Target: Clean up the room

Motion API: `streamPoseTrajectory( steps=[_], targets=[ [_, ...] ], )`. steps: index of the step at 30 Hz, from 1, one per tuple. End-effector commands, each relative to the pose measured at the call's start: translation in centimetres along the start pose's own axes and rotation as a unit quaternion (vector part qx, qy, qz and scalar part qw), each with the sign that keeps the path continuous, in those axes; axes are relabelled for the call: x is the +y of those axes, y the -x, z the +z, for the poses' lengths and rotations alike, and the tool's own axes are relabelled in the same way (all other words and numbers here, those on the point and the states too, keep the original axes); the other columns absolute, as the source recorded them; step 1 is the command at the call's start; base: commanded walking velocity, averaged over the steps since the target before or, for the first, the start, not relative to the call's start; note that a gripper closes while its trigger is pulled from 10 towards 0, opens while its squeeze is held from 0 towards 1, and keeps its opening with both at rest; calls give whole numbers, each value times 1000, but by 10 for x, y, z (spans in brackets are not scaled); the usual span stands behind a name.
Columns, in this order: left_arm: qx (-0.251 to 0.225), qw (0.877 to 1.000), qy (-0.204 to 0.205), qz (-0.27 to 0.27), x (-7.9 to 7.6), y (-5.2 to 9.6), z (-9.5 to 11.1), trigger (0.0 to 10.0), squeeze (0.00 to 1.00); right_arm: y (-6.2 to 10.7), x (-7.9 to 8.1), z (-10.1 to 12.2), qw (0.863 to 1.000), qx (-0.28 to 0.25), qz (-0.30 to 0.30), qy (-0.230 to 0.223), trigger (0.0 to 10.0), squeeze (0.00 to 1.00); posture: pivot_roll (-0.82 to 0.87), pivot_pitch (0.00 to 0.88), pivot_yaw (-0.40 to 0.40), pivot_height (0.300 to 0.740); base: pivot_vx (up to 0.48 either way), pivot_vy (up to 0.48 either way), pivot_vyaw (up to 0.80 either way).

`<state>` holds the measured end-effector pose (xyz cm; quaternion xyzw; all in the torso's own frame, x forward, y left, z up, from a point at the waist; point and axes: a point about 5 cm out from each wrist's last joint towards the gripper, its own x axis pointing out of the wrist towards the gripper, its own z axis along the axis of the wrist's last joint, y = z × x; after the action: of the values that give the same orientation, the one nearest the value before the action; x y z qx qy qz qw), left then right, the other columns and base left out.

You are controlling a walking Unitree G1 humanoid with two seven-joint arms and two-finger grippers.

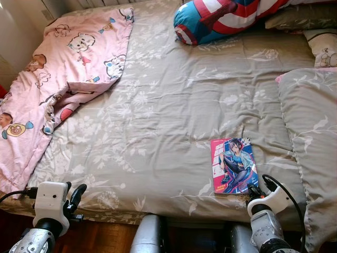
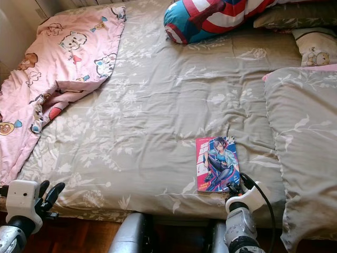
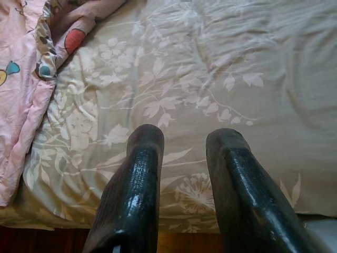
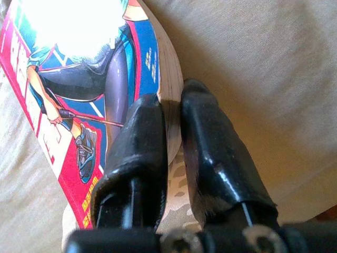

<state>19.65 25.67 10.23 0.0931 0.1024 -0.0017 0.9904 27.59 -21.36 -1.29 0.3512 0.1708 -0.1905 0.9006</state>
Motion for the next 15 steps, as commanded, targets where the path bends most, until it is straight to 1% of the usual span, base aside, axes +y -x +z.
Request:
streamPoseTrajectory(
  steps=[1, 2, 5, 6, 7, 8, 9, 10, 14, 15],
  targets=[
    [15, 1000, -5, 13, 9, 6, -2, 10000, 0, 7, -12, -17, 999, 33, -26, 6, 10000, 231, 302, 278, 158, 646, 0, 0, 0],
    [15, 1000, -5, 13, 9, 6, -2, 10000, 0, 7, -12, -16, 999, 33, -27, 6, 10000, 349, 302, 278, 158, 646, 0, 0, 0],
    [15, 1000, -5, 13, 8, 6, -2, 10000, 0, 7, -13, -14, 999, 31, -31, 6, 10000, 345, 299, 280, 161, 646, 0, 0, 0],
    [15, 1000, -5, 12, 8, 5, -2, 10000, 0, 6, -13, -13, 999, 30, -32, 7, 10000, 353, 299, 280, 161, 646, 0, 0, 0],
    [15, 1000, -5, 12, 8, 5, -2, 10000, 0, 6, -14, -13, 999, 30, -33, 7, 10000, 388, 299, 281, 161, 646, 0, 0, 0],
    [15, 1000, -5, 12, 8, 5, -2, 10000, 0, 6, -14, -13, 999, 30, -33, 7, 10000, 388, 299, 281, 161, 646, 0, 0, 0],
    [15, 1000, -5, 11, 8, 5, -2, 10000, 0, 6, -15, -12, 999, 30, -36, 8, 10000, 710, 297, 280, 161, 646, 0, 0, 0],
    [15, 1000, -5, 11, 8, 4, -2, 10000, 0, 7, -16, -12, 999, 31, -40, 9, 10000, 698, 300, 279, 162, 646, 0, 0, 0],
    [14, 1000, -5, 11, 7, 4, -1, 10000, 0, 7, -17, -12, 999, 30, -43, 9, 10000, 706, 299, 279, 162, 646, 0, 0, 0],
    [15, 1000, -4, 11, 7, 4, -1, 10000, 0, 7, -17, -11, 999, 29, -45, 9, 10000, 682, 295, 277, 162, 646, 0, 0, 0]
  ],
)
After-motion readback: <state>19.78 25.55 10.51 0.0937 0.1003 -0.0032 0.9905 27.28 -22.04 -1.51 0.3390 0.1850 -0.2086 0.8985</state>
